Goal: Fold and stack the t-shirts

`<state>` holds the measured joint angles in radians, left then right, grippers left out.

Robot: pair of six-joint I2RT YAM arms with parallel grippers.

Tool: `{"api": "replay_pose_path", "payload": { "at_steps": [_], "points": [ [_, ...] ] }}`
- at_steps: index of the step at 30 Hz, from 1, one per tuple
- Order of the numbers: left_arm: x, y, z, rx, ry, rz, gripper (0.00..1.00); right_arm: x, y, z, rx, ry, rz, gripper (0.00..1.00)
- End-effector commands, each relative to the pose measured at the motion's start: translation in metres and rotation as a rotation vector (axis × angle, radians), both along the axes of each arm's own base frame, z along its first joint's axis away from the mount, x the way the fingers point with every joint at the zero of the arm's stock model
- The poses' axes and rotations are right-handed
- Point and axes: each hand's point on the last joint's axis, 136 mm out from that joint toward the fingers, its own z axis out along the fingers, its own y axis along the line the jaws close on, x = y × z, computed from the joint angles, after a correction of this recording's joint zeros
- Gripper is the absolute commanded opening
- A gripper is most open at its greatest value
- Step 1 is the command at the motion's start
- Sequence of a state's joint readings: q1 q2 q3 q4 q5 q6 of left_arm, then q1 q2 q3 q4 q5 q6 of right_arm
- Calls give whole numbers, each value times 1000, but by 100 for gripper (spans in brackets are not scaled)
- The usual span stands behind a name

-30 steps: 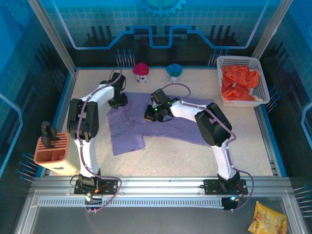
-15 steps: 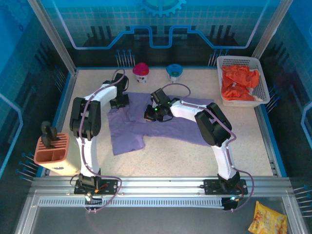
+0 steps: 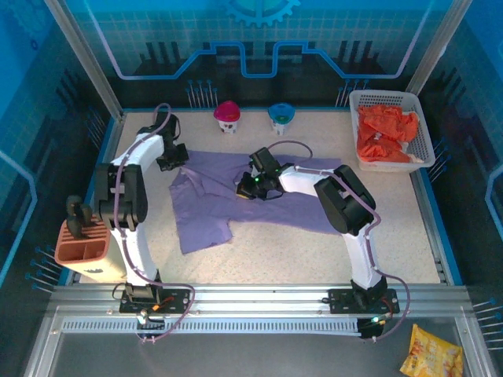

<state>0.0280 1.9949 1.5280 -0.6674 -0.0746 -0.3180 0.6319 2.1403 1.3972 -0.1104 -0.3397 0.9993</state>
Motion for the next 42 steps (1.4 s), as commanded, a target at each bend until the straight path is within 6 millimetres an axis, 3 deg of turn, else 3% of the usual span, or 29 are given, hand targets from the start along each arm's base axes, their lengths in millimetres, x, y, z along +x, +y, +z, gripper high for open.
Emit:
{"api": "replay_pose_path", "payload": {
  "at_steps": [1, 2, 5, 11, 13, 17, 25, 31, 42],
  "points": [
    [9, -1, 1, -48, -25, -11, 0, 1, -2, 13, 24, 5, -9, 2],
    [11, -2, -1, -64, -22, -19, 0, 1, -2, 13, 25, 7, -9, 2],
    [12, -6, -1, -98, -20, -21, 16, 2, 1, 14, 32, 8, 0, 3],
    [-9, -6, 12, -104, -12, 24, 33, 2, 5, 12, 34, 15, 14, 3],
    [-21, -10, 14, -115, 5, 27, 32, 2, 6, 11, 38, 17, 17, 3],
    [-48, -42, 18, -136, -19, -37, 29, 2, 8, 10, 42, 17, 17, 3],
    [-77, -92, -11, -163, 21, -141, 24, 1, 9, 7, 40, 20, 16, 3],
    [-79, -89, -34, -106, 85, -129, 21, -1, 10, 7, 42, 18, 18, 3],
    [-78, -94, -47, -80, 118, -137, 20, -2, 9, 6, 43, 22, 16, 3]
  ]
}}
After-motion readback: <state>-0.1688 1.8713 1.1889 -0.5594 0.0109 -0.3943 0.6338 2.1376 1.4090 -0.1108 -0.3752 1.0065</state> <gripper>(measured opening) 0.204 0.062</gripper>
